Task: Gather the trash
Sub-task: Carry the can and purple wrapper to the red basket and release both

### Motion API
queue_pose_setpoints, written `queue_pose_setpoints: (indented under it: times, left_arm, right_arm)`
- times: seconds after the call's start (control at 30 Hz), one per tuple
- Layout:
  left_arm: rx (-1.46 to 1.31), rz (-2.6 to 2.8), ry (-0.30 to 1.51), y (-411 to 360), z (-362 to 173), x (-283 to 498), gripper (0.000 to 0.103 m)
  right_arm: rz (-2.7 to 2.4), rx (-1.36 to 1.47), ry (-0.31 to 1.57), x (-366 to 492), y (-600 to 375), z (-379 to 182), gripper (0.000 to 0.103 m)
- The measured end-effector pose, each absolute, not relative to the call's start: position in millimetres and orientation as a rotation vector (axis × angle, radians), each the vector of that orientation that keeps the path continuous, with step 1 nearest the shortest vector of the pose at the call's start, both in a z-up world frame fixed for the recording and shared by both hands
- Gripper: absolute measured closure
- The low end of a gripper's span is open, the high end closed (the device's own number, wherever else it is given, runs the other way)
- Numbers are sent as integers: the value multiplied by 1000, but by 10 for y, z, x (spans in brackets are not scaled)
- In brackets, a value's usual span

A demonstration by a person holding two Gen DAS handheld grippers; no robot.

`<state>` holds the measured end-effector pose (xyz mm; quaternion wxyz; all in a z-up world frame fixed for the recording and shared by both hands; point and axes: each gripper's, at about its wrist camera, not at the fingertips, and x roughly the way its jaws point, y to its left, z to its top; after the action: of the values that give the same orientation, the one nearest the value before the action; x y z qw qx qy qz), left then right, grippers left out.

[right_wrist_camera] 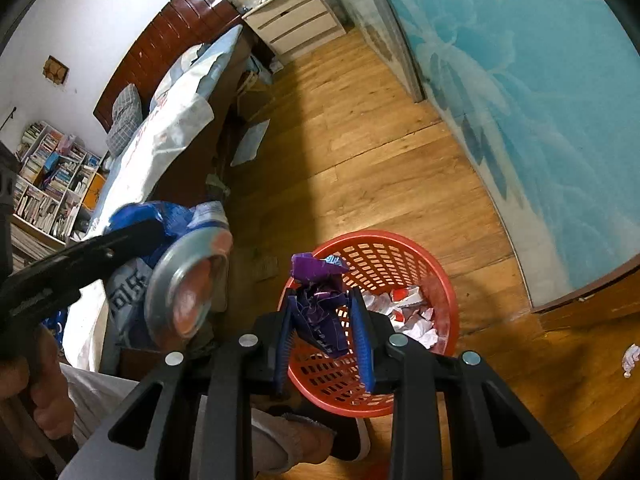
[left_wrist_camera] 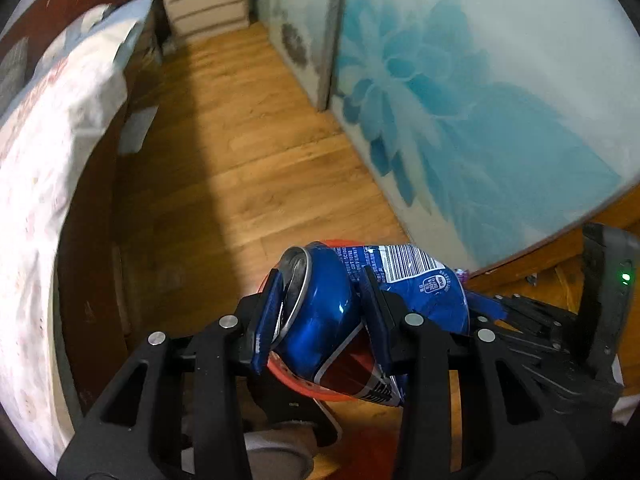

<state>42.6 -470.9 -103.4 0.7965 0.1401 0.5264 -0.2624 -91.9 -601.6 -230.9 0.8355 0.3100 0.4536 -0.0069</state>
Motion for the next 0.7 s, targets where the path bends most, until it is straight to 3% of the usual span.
queue_pose_setpoints:
  times: [0.33, 0.4, 0.43, 0.57, 0.7]
  left_arm:
    - [323, -518, 1156, -4714, -1164, 448, 63]
    - [333, -514, 1158, -4717, -1199, 462, 63]
    - [341, -506, 1161, -4716, -1218, 456, 62]
    - [343, -494, 1161, -4700, -1233, 460, 61]
    - [322, -502, 1160, -4663, -1226, 443, 49]
  right_arm:
    - [1, 655, 979, -872, -5897, -2358, 73]
    - [-11, 664, 978, -876, -5937, -2382, 59]
    - [-18, 672, 976, -884, -5958, -2393, 39]
    - [-50, 681, 958, -922, -6036, -2359, 36]
    - [-79, 686, 927, -966, -6131, -2268, 36]
